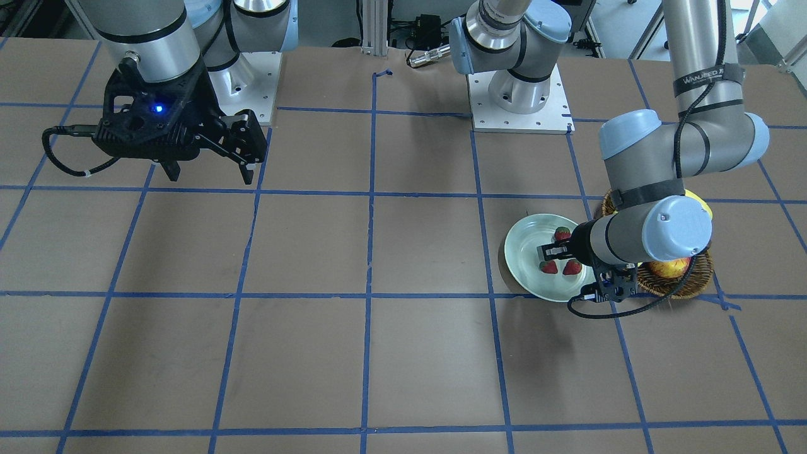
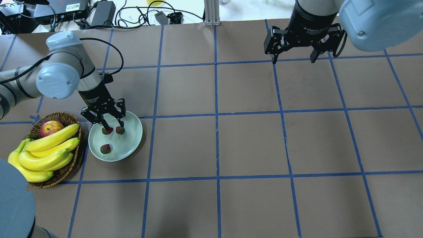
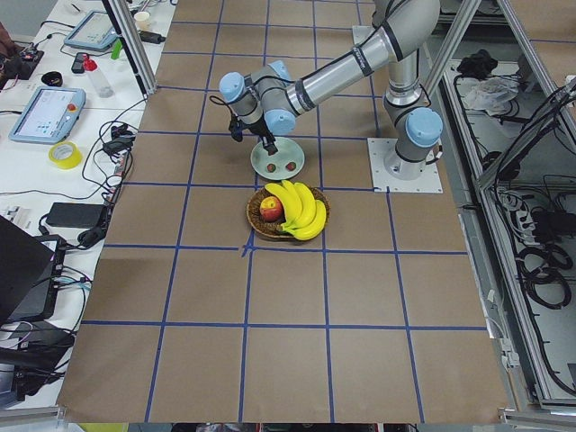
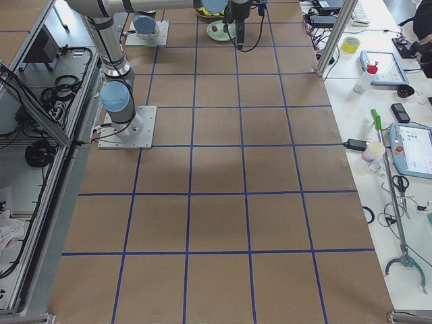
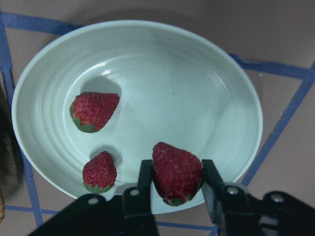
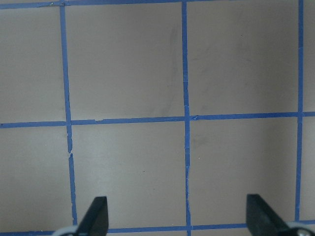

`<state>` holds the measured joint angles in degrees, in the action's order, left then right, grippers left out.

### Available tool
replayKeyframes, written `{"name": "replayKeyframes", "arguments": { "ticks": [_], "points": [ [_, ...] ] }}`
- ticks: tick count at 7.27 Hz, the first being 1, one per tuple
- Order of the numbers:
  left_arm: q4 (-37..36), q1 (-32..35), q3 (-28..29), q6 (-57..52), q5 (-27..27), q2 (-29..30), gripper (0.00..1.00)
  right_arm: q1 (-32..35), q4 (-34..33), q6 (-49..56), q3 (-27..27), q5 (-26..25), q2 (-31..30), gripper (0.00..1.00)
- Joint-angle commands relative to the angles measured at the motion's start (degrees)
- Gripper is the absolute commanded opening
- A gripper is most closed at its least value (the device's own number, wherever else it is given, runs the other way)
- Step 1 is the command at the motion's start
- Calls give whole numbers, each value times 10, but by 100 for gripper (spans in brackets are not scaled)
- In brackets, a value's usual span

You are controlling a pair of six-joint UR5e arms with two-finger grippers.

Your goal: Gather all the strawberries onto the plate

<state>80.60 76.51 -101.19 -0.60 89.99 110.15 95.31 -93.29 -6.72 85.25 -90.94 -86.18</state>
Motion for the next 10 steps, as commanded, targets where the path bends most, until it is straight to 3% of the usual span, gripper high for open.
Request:
{"name": "replayKeyframes", "arguments": {
  "ticks": [1,2,3,4,7,10],
  "points": [
    [4,-4,28,5,1,-27,100,0,-1,0,0,1,0,100],
    [17,0,76,7,4,-45,100,0,-1,0,0,-1,0,100],
    [100,0,138,7,1,-63,100,-1,-1,0,0,-1,0,100],
    [114,5,169,8,2,-83,100,-3,-1,0,0,-1,0,100],
    [124,77,169,12,3,-176,100,0,-1,0,-1,-2,0,100],
    [112,109,164,13,1,-190,100,-5,-3,1,-8,0,4,100]
  ]
}}
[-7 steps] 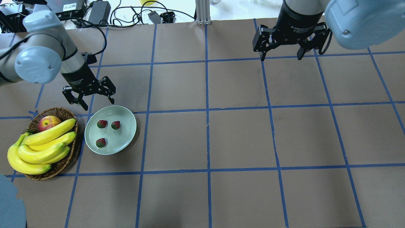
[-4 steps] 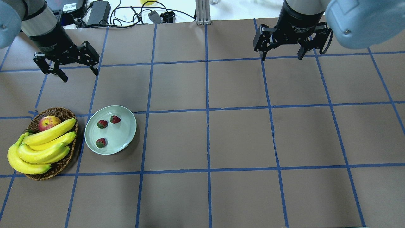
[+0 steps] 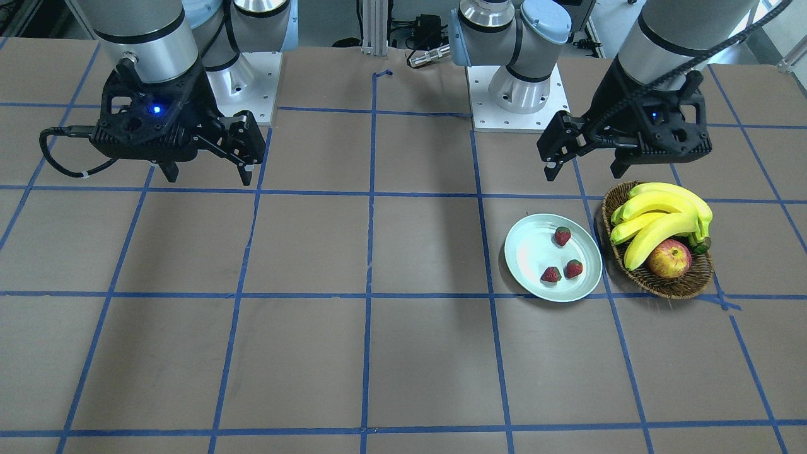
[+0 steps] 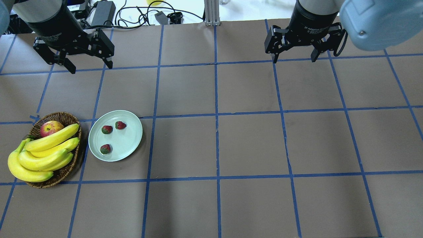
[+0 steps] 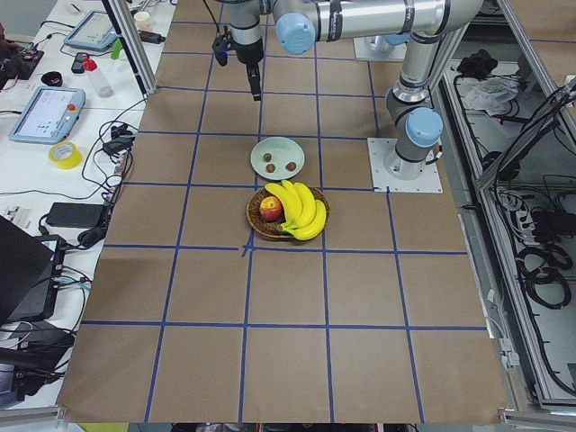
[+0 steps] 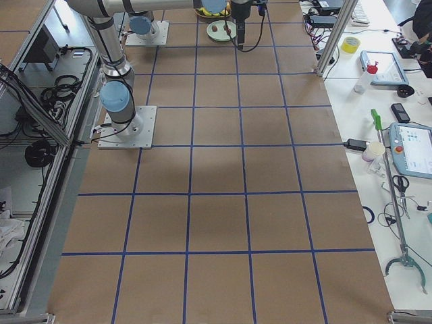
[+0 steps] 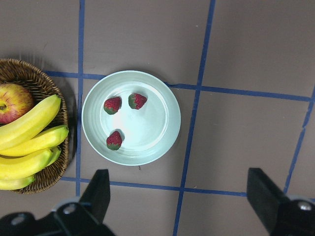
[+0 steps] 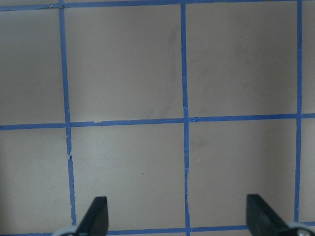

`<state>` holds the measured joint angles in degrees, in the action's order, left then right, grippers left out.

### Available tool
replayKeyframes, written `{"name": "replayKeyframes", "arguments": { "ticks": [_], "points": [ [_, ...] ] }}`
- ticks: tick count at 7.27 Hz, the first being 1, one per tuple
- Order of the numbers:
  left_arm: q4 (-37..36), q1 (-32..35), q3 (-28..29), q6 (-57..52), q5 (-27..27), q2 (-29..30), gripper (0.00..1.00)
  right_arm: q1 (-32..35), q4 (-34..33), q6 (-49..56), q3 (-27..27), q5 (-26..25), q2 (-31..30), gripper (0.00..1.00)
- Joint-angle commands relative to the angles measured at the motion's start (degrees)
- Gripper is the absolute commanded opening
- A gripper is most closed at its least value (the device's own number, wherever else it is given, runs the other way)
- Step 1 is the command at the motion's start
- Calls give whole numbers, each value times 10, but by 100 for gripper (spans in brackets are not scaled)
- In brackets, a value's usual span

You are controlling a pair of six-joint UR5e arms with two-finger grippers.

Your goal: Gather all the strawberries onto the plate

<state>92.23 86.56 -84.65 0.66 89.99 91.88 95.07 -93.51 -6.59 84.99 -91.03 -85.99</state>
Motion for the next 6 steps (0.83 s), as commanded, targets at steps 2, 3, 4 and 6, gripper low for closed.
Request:
{"name": "replayKeyframes", "arguments": {
  "ticks": [2,3,4,6],
  "points": [
    [-2,14,-3,4,4,-7,100,3,3,-16,-13,1,-2,100],
    [-4,14,-13,4,4,-8,100,3,-2,-16,-14,1,3,100],
    [-6,14,-23,4,4,-11,100,3,0,-15,-16,0,-2,100],
    [-5,14,-25,3,5,-14,100,1,-5,-14,-14,-2,1,100]
  ]
}}
